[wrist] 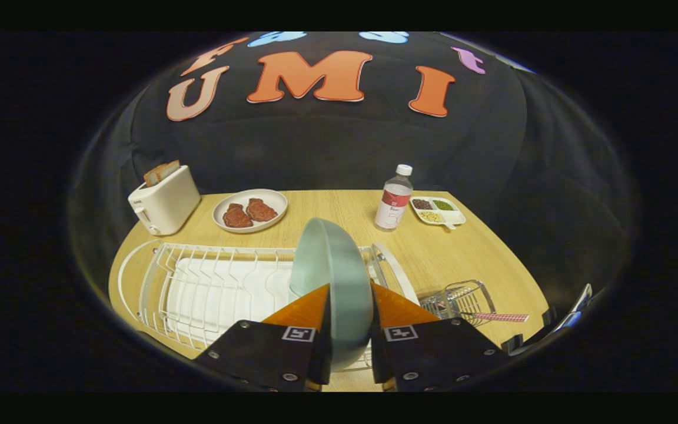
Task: Take the plate from the dish rack, then take the spoon from the basket and place it into the plate.
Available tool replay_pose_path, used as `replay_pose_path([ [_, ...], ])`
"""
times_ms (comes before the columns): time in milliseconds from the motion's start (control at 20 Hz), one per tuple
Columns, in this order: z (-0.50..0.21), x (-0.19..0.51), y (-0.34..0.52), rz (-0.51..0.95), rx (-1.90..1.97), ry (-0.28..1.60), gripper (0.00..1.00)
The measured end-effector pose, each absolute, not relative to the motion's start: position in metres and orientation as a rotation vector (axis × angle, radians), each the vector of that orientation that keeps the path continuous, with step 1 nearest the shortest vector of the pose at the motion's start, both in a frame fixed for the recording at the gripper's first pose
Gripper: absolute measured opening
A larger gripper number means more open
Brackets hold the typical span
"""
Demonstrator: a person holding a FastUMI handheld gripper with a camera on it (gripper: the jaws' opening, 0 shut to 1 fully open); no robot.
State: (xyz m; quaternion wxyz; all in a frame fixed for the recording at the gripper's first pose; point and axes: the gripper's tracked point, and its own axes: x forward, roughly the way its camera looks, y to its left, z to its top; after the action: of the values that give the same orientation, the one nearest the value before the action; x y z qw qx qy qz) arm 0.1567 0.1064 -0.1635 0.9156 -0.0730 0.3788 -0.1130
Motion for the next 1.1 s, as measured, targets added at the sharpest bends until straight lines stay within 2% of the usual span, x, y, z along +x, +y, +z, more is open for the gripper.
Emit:
replay_pose_path([
  [150,-0.160,0.160,0.112,-0.251,-0.169,0.779,0.24],
  [650,-0.122,0.165,0.119,-0.266,-0.332,0.677,0.24],
  [1100,-0.094,0.119,0.112,-0.211,-0.219,0.621,0.24],
])
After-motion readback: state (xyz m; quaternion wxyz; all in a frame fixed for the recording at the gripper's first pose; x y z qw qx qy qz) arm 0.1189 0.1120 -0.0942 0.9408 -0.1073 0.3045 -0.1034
